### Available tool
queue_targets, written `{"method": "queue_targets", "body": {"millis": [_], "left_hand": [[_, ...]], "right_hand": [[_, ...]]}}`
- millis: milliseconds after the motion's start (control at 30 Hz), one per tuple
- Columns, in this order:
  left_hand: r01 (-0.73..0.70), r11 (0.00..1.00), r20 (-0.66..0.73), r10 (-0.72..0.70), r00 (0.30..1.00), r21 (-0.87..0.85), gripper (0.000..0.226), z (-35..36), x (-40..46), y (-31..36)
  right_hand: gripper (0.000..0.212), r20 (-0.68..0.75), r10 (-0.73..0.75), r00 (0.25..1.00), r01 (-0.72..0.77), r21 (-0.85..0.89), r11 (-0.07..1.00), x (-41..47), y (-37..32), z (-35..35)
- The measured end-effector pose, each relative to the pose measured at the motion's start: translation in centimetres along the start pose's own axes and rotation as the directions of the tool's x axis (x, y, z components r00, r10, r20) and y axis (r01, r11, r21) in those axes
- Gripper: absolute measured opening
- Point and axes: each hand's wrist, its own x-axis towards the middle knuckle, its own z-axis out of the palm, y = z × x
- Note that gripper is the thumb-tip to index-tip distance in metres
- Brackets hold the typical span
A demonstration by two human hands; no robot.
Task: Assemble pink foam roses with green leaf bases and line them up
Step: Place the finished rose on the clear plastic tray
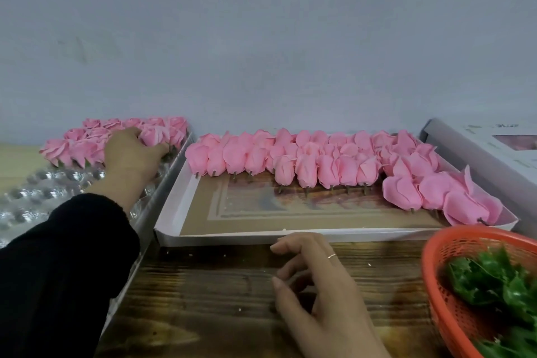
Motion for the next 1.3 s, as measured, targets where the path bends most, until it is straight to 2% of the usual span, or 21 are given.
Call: {"method": "queue_targets", "body": {"millis": [100, 267, 433, 533, 667, 767, 933, 967, 1033, 1100, 1200, 1300], "left_hand": [[-0.003, 0.999, 0.021, 0.002, 1.0, 0.05, 0.031, 0.6, 0.0, -0.2], [-0.02, 0.994, 0.055, 0.014, 0.998, 0.111, 0.014, 1.3, 0.4, -0.8], [-0.028, 0.977, 0.084, 0.01, 0.996, 0.213, 0.02, 1.6, 1.0, -0.8], [0.009, 0.958, 0.139, -0.051, 0.989, 0.288, 0.018, 1.4, 1.4, -0.4], [0.048, 0.94, 0.196, -0.121, 0.973, 0.337, 0.038, 1.3, 2.0, 0.3], [0.058, 0.928, 0.217, -0.146, 0.965, 0.369, 0.035, 1.5, 2.1, 0.6], [0.12, 0.948, 0.208, -0.186, 0.96, 0.294, 0.036, 1.7, 2.0, 0.3], [0.119, 0.955, 0.206, -0.178, 0.962, 0.273, 0.033, 1.7, 1.7, 0.2], [0.091, 0.964, 0.181, -0.138, 0.974, 0.249, 0.012, 1.6, 1.3, -0.1], [0.052, 0.966, 0.166, -0.097, 0.981, 0.254, 0.019, 1.7, 1.0, -0.3], [0.006, 0.959, 0.168, -0.056, 0.984, 0.283, 0.021, 1.7, 0.4, -0.3], [-0.006, 0.958, 0.159, -0.042, 0.986, 0.287, 0.035, 1.6, -0.3, 0.1]], "right_hand": [[0.037, 0.01, 0.01, 1.0, -0.01, -0.014, 1.0, 0.0, 0.0, 0.1], [0.036, 0.018, 0.016, 1.0, -0.015, -0.015, 1.0, 0.0, -0.2, 0.0], [0.04, 0.044, 0.024, 0.999, -0.023, -0.029, 0.999, 0.1, -0.2, -0.1], [0.037, 0.052, 0.031, 0.998, -0.029, -0.04, 0.999, 0.0, -0.2, -0.1], [0.041, 0.073, 0.059, 0.996, -0.055, -0.062, 0.997, 0.0, -0.3, 0.0], [0.04, 0.119, 0.088, 0.989, -0.079, -0.079, 0.994, -0.1, -0.4, -0.2], [0.04, 0.136, 0.112, 0.984, -0.098, -0.105, 0.99, 0.0, -0.6, -0.2], [0.041, 0.136, 0.117, 0.984, -0.103, -0.101, 0.99, -0.1, -0.6, -0.2], [0.044, 0.132, 0.113, 0.985, -0.103, -0.083, 0.991, -0.1, -0.6, -0.2], [0.042, 0.136, 0.108, 0.985, -0.1, -0.059, 0.993, -0.1, -0.6, -0.3], [0.029, 0.151, 0.095, 0.984, -0.092, -0.025, 0.995, 0.0, -0.6, -0.6], [0.034, 0.162, 0.087, 0.983, -0.083, -0.033, 0.996, 0.0, -0.6, -0.8]]}}
